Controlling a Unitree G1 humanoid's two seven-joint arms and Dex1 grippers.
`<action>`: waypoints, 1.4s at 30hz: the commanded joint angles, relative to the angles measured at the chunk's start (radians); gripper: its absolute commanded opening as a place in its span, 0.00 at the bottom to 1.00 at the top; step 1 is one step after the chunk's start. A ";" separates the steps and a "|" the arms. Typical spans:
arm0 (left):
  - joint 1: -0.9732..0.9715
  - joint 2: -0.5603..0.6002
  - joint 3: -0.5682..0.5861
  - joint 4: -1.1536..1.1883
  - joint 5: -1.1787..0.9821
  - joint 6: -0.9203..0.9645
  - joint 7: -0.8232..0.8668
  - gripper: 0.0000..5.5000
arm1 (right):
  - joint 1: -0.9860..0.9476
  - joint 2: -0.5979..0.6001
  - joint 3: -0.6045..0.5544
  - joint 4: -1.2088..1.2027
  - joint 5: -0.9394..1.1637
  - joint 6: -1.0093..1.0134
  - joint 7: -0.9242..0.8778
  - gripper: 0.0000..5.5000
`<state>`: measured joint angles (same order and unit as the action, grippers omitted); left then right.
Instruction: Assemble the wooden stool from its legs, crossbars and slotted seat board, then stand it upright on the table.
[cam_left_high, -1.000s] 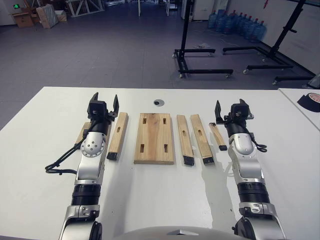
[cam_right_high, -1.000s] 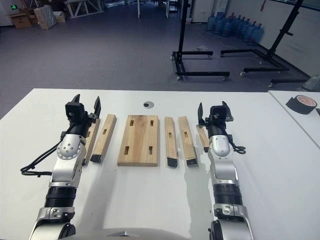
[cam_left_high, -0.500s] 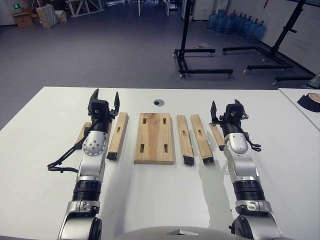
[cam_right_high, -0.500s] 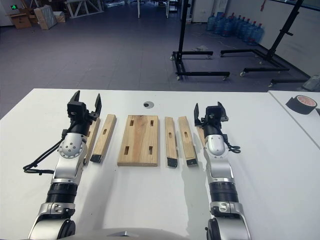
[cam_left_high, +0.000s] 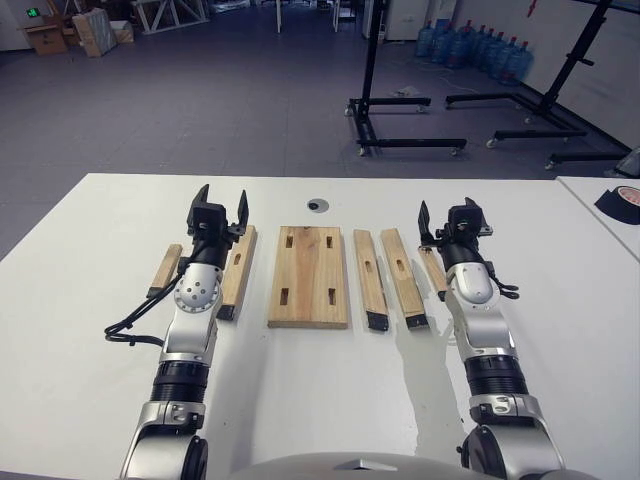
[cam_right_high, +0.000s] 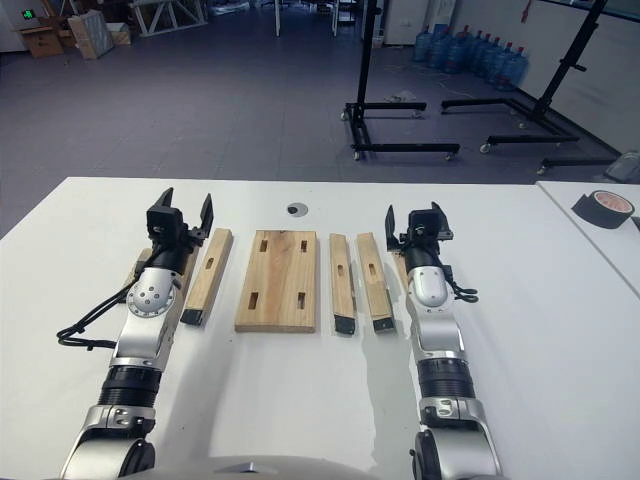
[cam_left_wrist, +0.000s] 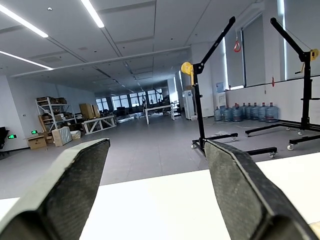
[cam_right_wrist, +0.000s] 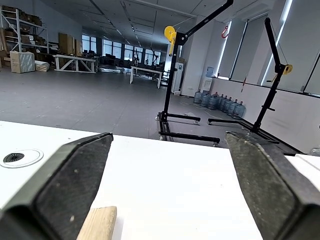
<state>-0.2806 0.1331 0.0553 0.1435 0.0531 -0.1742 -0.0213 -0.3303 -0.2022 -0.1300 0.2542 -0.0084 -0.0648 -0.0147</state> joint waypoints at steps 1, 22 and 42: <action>0.016 -0.016 -0.005 -0.014 0.006 0.021 0.018 0.63 | -0.021 -0.008 0.003 0.011 0.000 -0.005 0.014 0.75; 0.046 -0.034 -0.010 -0.104 -0.028 0.061 -0.007 0.63 | -0.007 -0.005 0.002 -0.047 0.002 0.048 0.025 0.75; 0.146 -0.074 -0.058 -0.188 -0.016 0.048 0.002 0.63 | 0.303 -0.057 -0.057 -0.257 0.202 0.489 0.172 0.75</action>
<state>-0.1278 0.0569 0.0021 -0.0447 0.0270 -0.1383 -0.0196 -0.0294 -0.2614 -0.1879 -0.0353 0.2139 0.4096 0.1846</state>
